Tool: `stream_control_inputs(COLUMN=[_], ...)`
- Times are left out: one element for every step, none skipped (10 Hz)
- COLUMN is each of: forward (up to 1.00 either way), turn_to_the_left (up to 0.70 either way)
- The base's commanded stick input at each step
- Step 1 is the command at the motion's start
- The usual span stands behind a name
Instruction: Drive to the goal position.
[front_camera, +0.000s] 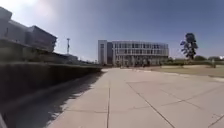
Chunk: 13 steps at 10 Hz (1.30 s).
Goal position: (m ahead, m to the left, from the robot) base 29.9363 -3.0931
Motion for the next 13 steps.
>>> stream_control_inputs(forward=[0.70, 0.70, 0.70, 0.70, 0.70, 0.76, 0.85, 0.85, 0.85, 0.85, 0.85, 0.85, 0.85], turn_to_the_left=[0.00, 0.00, 0.00, 0.00, 0.00, 0.00, 0.00, 0.00, 0.00, 0.00, 0.00, 0.00, 0.00])
